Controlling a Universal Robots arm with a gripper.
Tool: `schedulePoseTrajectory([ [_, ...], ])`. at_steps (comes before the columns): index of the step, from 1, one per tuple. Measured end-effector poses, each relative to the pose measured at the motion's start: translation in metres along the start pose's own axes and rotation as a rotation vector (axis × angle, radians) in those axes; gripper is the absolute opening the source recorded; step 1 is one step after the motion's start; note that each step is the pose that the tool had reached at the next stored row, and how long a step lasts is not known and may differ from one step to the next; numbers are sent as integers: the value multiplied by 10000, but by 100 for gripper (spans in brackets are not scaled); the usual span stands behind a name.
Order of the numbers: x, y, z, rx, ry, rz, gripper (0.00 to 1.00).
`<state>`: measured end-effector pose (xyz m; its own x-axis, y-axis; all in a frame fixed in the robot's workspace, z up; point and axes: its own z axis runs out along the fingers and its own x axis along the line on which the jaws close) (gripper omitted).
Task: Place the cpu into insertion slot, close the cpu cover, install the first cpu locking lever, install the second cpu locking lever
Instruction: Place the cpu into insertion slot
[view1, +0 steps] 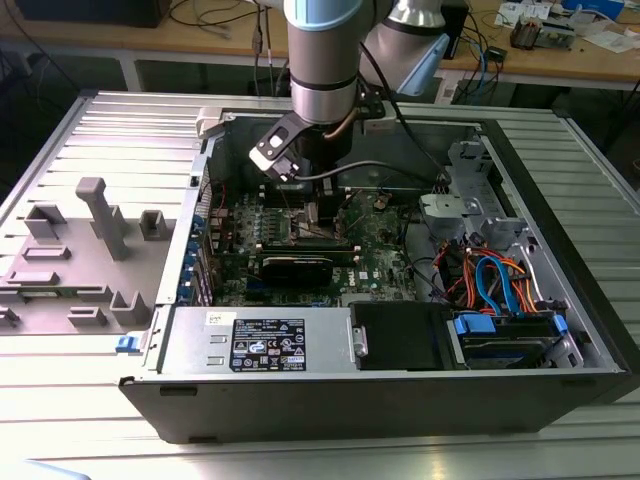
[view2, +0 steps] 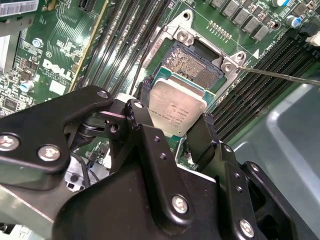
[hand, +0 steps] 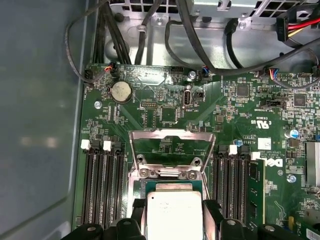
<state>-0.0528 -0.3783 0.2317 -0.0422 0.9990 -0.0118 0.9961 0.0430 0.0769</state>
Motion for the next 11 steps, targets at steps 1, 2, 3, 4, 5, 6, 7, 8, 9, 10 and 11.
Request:
schedulePoseTrajectory([
  [1, 1, 0, 5, 1, -19, 18, 54],
  [2, 13, -2, 11, 0, -22, 28, 54],
  [3, 33, -1, 16, 1, -25, 33, 54],
  [4, 43, -1, 22, 1, -25, 52, 54],
  [5, 48, -2, 40, 1, -30, 79, 54],
  [6, 49, -2, 49, 2, -32, 92, 54],
  [7, 50, -4, 61, 2, -39, 108, 54],
  [8, 51, -5, 70, 2, -45, 116, 54],
  [9, 51, -5, 82, 3, -53, 126, 54],
  [10, 54, -9, 111, 4, -64, 148, 54],
  [11, 55, -18, 133, -12, -68, 151, 54],
])
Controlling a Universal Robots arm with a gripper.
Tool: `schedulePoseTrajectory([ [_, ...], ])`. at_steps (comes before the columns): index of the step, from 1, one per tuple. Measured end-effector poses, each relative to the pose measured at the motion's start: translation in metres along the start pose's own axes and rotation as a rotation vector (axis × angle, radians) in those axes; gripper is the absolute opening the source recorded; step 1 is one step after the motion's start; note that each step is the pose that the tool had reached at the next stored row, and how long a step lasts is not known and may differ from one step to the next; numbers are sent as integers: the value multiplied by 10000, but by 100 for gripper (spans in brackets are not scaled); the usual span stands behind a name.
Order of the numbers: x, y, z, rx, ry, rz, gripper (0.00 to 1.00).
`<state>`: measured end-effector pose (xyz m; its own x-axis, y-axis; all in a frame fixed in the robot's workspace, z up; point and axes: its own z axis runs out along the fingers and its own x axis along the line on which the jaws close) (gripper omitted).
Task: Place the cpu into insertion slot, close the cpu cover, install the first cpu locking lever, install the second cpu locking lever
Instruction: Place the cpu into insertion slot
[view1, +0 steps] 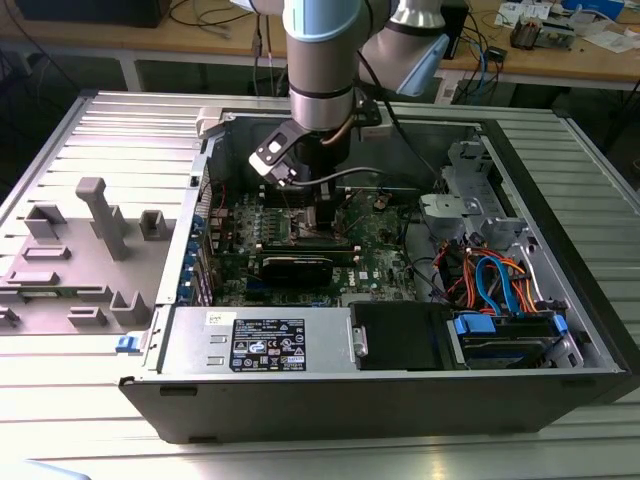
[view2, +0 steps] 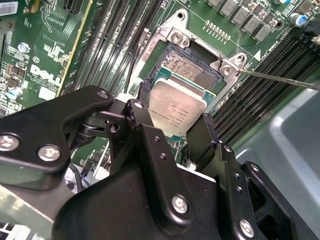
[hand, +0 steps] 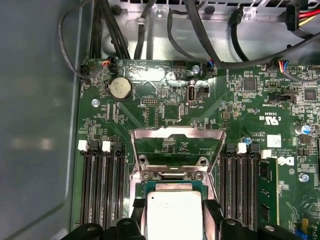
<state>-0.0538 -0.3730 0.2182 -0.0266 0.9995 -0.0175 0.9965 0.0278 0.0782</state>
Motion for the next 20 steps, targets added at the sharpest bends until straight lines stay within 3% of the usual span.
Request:
schedulePoseTrajectory([
  [2, 2, -27, 26, -66, -3, 2, 54],
  [7, 2, -40, 30, -68, -8, 1, 54],
  [8, 3, -54, 37, -168, -5, 5, 54],
  [10, 3, -85, 61, -235, -10, 6, 54],
  [20, 6, -126, 123, -244, -8, 7, 54],
])
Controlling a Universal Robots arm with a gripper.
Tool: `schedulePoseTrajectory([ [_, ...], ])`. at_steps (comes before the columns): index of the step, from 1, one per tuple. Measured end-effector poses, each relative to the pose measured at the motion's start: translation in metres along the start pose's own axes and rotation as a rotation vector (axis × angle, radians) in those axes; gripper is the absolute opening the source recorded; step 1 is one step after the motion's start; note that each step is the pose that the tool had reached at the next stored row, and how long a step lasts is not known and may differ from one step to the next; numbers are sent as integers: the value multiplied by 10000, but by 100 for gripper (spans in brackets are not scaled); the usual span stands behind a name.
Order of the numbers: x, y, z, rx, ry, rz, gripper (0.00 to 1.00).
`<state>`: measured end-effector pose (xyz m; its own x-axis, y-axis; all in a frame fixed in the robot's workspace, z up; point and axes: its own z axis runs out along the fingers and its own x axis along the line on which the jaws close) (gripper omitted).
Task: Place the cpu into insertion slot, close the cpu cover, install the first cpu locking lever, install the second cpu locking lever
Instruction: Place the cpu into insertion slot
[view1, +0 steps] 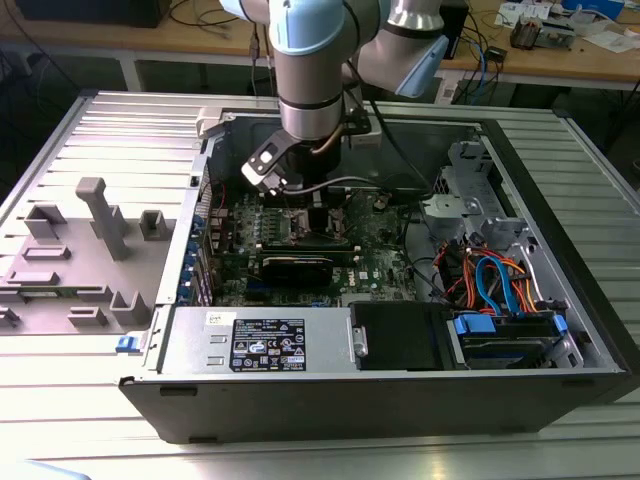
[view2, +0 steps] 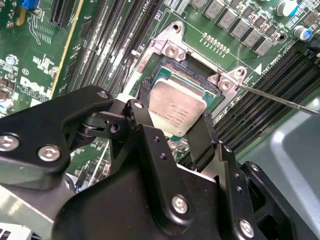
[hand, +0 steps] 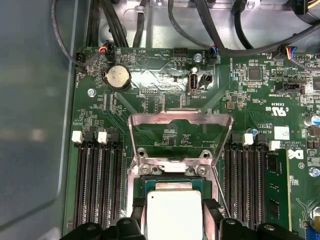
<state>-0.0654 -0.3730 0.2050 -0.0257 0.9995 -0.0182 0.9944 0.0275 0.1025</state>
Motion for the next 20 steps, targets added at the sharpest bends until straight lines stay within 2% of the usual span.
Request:
schedulePoseTrajectory([
  [5, 1, -31, 31, -11, -2, -1, 54],
  [10, 1, -32, 34, -11, -3, 1, 54],
  [17, 8, -26, -2, -11, -9, 76, 54],
  [20, 11, -22, -2, -6, -23, 303, 54],
])
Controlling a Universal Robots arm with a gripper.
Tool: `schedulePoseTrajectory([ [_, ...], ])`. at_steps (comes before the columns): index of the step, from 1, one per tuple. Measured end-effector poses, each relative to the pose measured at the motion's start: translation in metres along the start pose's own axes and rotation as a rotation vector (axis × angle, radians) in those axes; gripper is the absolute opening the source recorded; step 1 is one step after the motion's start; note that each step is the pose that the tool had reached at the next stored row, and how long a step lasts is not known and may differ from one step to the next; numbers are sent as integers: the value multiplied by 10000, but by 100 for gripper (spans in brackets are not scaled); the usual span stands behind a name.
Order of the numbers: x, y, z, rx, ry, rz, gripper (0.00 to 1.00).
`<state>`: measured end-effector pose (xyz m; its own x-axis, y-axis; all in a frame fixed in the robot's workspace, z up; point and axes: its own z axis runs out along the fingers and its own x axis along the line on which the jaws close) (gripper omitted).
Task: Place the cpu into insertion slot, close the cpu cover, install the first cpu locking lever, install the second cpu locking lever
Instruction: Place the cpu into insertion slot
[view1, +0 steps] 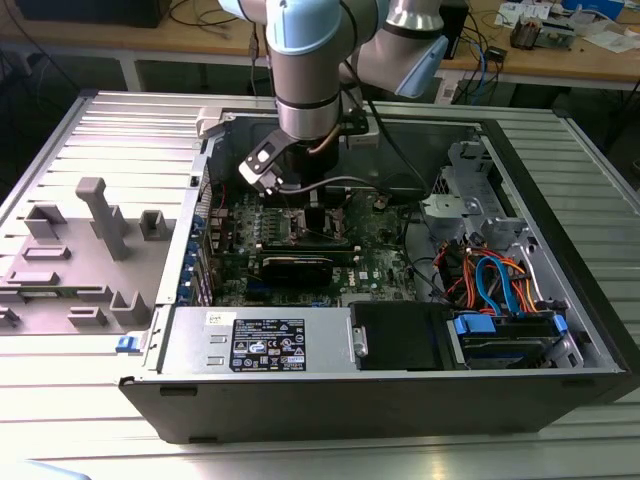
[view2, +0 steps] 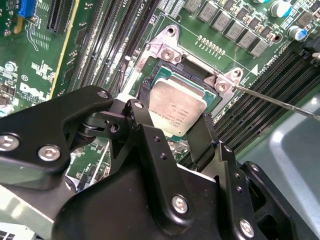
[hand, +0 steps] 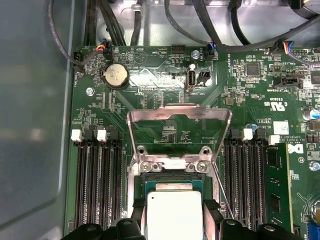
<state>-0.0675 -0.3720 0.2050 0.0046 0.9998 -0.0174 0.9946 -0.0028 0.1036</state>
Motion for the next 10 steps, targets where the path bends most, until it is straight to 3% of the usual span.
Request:
schedulePoseTrajectory([
  [10, 7, 12, 33, -1, 2, 2, 54],
])
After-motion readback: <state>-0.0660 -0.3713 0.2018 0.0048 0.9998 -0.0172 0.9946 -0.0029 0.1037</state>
